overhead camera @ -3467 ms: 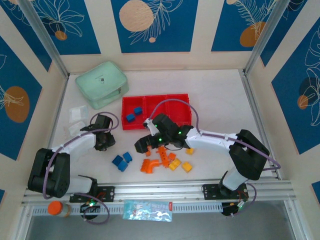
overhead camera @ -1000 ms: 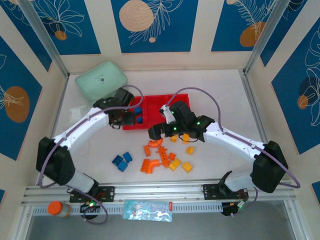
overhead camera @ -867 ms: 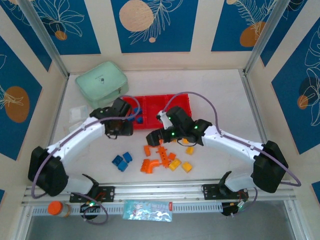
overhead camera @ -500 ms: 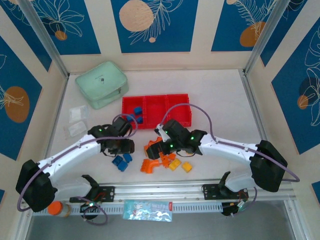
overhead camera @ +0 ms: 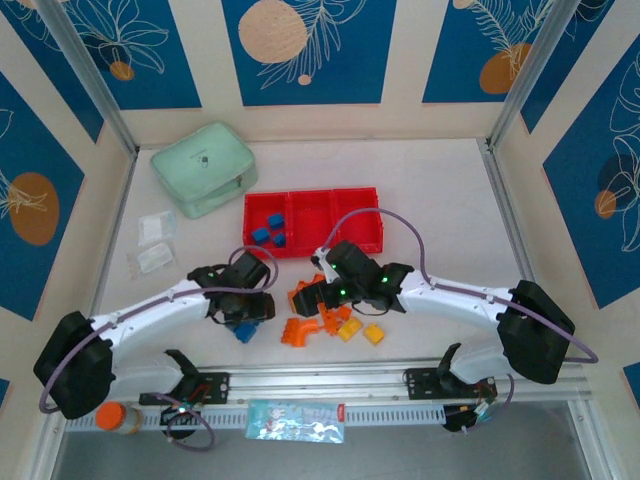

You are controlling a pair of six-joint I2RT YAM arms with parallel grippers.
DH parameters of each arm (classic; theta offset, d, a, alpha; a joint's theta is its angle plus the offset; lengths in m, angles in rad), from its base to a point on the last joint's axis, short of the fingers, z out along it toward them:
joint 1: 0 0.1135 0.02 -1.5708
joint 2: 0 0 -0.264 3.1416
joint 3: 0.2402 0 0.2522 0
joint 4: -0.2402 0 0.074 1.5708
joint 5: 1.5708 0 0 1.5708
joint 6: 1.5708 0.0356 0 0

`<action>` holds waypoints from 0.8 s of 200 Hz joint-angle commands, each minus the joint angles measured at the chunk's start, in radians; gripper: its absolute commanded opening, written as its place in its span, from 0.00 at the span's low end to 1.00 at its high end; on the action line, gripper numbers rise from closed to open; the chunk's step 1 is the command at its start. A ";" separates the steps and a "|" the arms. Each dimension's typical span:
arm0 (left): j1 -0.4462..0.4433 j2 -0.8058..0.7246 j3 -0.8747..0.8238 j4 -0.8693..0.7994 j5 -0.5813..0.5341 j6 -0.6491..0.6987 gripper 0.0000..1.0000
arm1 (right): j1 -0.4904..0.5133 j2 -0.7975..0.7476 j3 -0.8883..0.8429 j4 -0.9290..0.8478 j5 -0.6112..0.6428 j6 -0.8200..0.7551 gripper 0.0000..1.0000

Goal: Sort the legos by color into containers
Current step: Pick up the lego from the middle-left of the table.

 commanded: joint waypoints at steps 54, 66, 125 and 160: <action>-0.011 0.104 0.048 0.035 -0.054 -0.003 0.56 | -0.027 -0.048 -0.033 0.020 0.013 0.014 0.99; -0.010 0.108 0.057 0.016 -0.069 -0.009 0.56 | -0.033 -0.054 -0.038 0.024 0.008 0.014 0.99; -0.010 -0.007 0.059 -0.074 -0.147 -0.041 0.60 | -0.057 -0.065 -0.058 0.048 -0.009 0.015 0.99; -0.008 0.038 0.043 -0.055 -0.151 -0.059 0.63 | -0.075 -0.034 -0.052 0.065 -0.037 0.023 0.99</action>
